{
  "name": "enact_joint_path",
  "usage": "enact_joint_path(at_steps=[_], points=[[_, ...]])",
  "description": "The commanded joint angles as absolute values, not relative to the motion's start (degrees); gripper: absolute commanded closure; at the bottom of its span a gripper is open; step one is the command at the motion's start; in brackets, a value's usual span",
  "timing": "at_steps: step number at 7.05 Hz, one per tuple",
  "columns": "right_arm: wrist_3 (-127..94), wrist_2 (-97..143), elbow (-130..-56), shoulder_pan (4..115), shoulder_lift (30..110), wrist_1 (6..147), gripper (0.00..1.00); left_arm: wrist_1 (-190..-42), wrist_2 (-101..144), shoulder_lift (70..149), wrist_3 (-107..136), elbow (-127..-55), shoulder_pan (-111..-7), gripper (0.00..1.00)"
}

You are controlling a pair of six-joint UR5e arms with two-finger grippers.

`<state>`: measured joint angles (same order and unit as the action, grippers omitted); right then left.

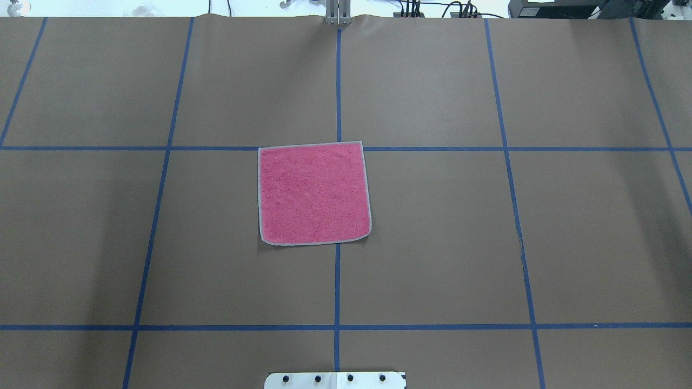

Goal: Fold towel twice with both arms

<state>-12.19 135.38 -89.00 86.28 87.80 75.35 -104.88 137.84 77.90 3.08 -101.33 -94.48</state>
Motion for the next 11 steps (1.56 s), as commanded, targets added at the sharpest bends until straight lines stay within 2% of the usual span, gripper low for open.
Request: enact_joint_path(at_steps=[1, 3, 5, 6, 8, 11], points=[[-12.4, 137.1, -89.2, 84.5, 90.3, 67.5, 0.0, -104.8, 144.6, 77.2, 3.7, -102.0, -94.4, 0.0], [-16.8, 144.3, -89.7, 83.6, 90.9, 65.7, 0.0, -113.0, 145.0, 77.7, 16.1, -103.2, -91.5, 0.0], [-29.8, 143.0, -94.6, 75.9, 89.0, 64.3, 0.0, -120.1, 144.9, 80.4, 31.4, -104.2, -83.4, 0.0], [-39.5, 138.5, -98.5, 71.1, 87.5, 64.4, 0.0, -121.5, 144.5, 83.3, 41.7, -106.0, -77.8, 0.0], [-56.1, 136.8, -99.8, 64.1, 82.1, 64.3, 0.0, -121.6, 143.9, 89.0, 57.8, -107.8, -67.9, 0.0], [-75.1, 128.4, -105.4, 52.4, 78.1, 63.9, 0.02, -121.1, 125.6, 101.8, 86.2, -109.1, -47.9, 0.0]])
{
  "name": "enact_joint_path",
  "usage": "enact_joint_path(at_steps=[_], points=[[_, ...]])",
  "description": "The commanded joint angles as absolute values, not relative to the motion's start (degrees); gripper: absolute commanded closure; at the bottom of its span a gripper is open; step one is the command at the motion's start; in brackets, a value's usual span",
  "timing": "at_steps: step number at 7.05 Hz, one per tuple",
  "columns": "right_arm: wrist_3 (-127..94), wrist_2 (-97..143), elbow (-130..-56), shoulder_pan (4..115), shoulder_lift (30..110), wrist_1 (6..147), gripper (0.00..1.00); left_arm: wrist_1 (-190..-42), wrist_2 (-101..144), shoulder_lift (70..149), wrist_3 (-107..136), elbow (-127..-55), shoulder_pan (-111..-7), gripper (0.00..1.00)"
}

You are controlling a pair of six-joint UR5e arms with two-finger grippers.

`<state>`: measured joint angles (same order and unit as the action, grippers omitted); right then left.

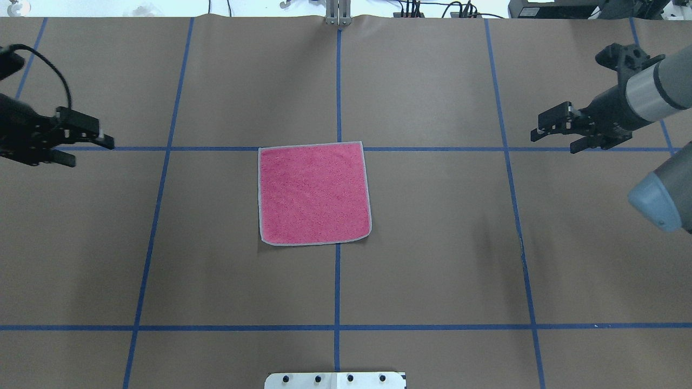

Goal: Fold towel twice with both arms
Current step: 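Move both grippers in toward the pink towel's side edges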

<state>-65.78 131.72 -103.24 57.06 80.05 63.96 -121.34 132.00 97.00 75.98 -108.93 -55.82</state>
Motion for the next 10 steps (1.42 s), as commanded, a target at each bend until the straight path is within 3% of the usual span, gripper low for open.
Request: enact_joint_path(at_steps=[1, 4, 6, 10], points=[[-84.4, 123.4, -105.4, 47.2, 74.3, 63.9, 0.02, -121.1, 124.2, 103.0, 93.7, -109.0, -44.6, 0.0], [-103.0, 113.2, -104.9, 35.1, 69.6, 64.0, 0.03, -112.3, 115.2, 111.3, 110.3, -108.5, -35.1, 0.01], [-109.8, 104.0, -103.5, 27.7, 66.9, 64.6, 0.03, -112.1, 112.3, 110.7, 112.1, -108.4, -33.8, 0.01], [-117.0, 100.3, -96.7, 25.0, 62.6, 63.9, 0.06, -112.1, 112.3, 111.9, 112.6, -106.1, -31.5, 0.01]])
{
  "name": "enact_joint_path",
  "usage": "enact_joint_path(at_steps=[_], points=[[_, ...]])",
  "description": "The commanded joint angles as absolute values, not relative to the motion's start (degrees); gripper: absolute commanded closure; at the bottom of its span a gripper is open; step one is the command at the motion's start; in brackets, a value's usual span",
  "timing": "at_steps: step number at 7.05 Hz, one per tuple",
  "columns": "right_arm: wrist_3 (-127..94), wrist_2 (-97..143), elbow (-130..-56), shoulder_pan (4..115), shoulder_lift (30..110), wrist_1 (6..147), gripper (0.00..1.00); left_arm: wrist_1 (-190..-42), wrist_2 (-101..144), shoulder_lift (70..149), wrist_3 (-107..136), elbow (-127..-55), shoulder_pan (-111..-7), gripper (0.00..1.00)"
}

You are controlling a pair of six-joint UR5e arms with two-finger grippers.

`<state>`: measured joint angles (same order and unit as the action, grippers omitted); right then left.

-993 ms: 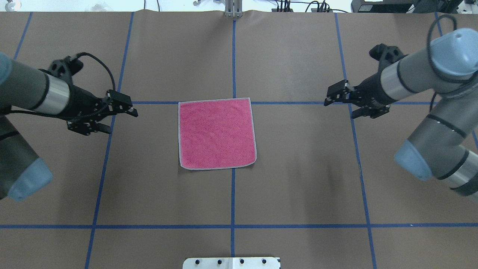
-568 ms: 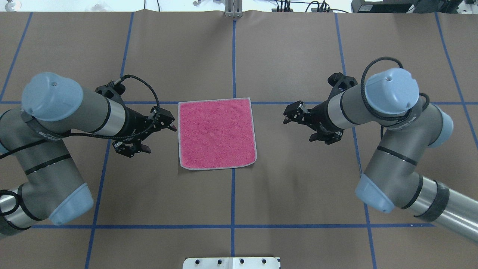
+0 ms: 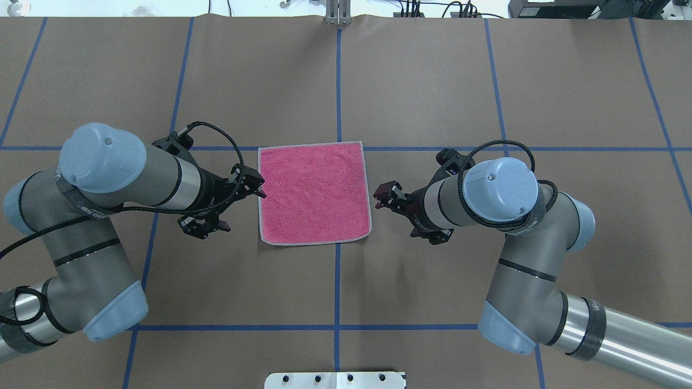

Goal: Fold towel twice with both arms
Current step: 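Move both grippers in toward the pink towel's side edges, then lower both grippers onto the towel corners nearest the robot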

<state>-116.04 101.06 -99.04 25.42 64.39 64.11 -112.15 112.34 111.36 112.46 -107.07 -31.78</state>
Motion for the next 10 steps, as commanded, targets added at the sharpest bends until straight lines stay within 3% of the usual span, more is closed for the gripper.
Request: enact_joint_path(at_steps=[1, 3, 5, 7, 10], points=[[-118.5, 100.3, -94.1, 25.0, 60.5, 63.8, 0.07, -112.1, 112.4, 112.0, 112.6, -105.8, -31.5, 0.01], [-118.8, 100.3, -93.8, 24.1, 60.2, 63.8, 0.12, -112.1, 112.4, 112.1, 112.5, -105.6, -31.5, 0.01], [-118.8, 100.0, -93.4, 23.6, 60.5, 64.0, 0.42, -112.1, 112.6, 112.1, 112.6, -104.8, -31.5, 0.01], [-118.8, 100.0, -93.5, 23.6, 60.6, 64.0, 0.6, -112.1, 112.6, 112.1, 112.5, -104.5, -31.5, 0.01], [-118.7, 100.3, -95.3, 23.8, 61.0, 64.2, 0.63, -112.1, 112.6, 112.9, 112.7, -103.4, -31.5, 0.01]])
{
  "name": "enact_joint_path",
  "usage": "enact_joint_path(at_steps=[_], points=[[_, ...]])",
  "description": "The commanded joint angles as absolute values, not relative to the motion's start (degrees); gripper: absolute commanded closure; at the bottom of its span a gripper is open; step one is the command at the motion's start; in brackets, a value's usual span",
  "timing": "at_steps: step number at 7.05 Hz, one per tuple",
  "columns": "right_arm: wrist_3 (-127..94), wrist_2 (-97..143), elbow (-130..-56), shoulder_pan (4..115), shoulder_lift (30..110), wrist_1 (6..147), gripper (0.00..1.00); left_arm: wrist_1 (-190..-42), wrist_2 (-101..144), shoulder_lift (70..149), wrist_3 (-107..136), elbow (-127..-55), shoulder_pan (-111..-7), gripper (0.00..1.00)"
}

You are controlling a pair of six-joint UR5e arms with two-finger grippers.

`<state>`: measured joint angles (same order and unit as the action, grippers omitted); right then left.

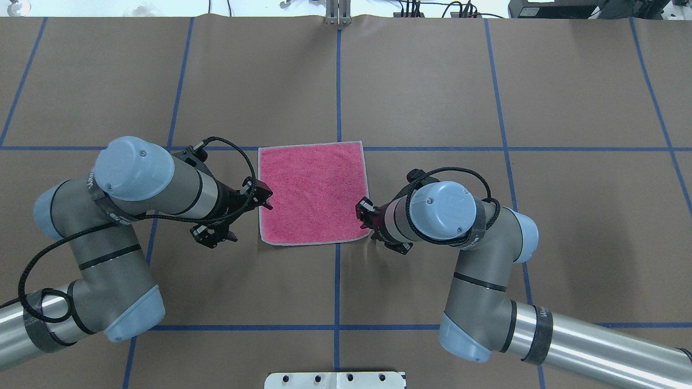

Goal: Fold towel twice with both arms
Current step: 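Lower both grippers onto the towel corners nearest the robot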

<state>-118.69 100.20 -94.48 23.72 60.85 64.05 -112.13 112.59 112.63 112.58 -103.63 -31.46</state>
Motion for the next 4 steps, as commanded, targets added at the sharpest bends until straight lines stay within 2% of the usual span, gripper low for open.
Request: enact_joint_path(at_steps=[1, 4], points=[[-118.7, 100.1, -95.2, 23.7, 61.2, 64.3, 0.62, -112.1, 112.7, 112.9, 112.7, -103.5, -31.5, 0.01], [-118.8, 97.9, -95.1, 22.2, 61.6, 64.2, 0.57, -112.1, 112.6, 112.8, 112.9, -103.5, -31.5, 0.01]])
